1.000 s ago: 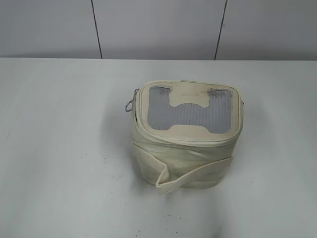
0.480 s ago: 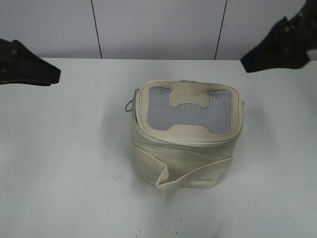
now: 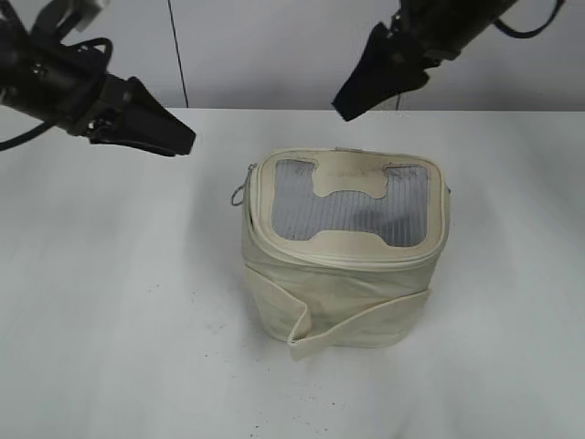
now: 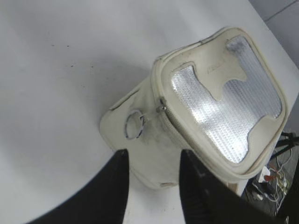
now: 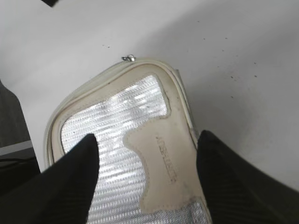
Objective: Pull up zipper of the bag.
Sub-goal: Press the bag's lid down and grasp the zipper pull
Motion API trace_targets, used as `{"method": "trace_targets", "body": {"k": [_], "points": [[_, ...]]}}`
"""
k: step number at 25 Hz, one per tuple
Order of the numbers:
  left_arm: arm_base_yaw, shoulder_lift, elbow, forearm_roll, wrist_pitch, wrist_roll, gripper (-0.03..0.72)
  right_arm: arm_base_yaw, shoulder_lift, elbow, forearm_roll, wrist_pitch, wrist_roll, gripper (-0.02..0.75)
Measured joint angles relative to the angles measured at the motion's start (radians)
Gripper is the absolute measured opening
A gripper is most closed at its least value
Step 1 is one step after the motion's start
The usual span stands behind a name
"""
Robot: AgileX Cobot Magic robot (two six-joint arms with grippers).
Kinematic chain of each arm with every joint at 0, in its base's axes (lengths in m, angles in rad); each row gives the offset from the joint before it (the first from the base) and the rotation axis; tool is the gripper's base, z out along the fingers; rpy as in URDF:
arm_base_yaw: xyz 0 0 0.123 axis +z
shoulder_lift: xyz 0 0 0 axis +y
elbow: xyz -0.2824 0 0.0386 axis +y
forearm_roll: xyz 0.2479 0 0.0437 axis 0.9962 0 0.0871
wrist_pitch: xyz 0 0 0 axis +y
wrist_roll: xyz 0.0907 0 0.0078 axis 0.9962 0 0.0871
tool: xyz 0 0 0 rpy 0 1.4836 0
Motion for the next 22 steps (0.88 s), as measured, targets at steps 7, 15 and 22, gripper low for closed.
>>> {"method": "trace_targets", "body": {"k": [7, 15, 22], "points": [[-0.066, 0.068, -0.030, 0.070, -0.061, 0.000, 0.352, 0.062, 0.186, -0.141, 0.001, 0.055, -0.003, 0.484], [-0.076, 0.105, -0.040, 0.108, -0.060, 0.000, 0.366, 0.067, 0.278, -0.189, -0.001, 0.054, -0.003, 0.464], [-0.122, 0.105, -0.040, 0.206, -0.071, 0.000, 0.370, 0.067, 0.302, -0.193, -0.009, 0.047, -0.003, 0.378]]}}
